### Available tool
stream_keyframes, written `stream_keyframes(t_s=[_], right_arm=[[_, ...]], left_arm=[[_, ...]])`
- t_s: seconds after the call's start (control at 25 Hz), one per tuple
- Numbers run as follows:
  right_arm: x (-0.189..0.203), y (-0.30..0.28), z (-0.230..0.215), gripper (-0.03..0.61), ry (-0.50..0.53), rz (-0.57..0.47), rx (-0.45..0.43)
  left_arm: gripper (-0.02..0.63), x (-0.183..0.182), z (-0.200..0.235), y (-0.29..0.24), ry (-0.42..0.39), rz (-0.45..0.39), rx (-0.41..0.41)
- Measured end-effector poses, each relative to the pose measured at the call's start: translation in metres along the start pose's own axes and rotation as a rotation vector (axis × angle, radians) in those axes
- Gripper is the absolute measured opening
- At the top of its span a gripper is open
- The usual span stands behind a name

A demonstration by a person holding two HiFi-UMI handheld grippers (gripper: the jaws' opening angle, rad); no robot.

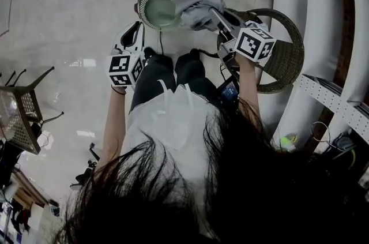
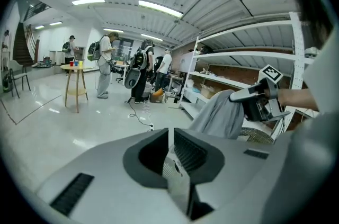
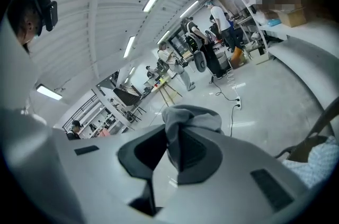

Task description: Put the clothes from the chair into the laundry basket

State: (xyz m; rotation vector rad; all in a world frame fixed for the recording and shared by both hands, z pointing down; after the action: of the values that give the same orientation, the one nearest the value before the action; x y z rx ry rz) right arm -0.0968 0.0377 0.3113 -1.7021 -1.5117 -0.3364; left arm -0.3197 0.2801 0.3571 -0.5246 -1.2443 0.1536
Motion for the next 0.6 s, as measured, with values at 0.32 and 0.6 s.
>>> stream_keyframes(t_s=[0.32, 0.6], right_arm=[[0.018, -0.099, 0.038, 0.058, 0.019, 0.056, -0.004], [0.038, -0.170, 0.048, 0.059, 0.045, 0.158, 0.017]], left_arm=[[0.043, 0.013, 0.068, 0.023, 0.025, 0.005, 0.010], [0.043, 0.018, 0.099, 0.033, 0.092, -0.011, -0.026]])
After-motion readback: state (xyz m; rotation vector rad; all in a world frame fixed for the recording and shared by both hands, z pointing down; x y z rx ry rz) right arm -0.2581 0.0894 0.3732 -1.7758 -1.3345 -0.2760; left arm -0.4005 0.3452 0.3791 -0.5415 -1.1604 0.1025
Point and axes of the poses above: the fingertips, and each gripper's own axes: y backward along the fingers, z to its left, x out of its underside, the point moved 9 cm from there along y, backward along the fingers, and after that the axes turned 3 degrees about -x, right-handed, at the moved point
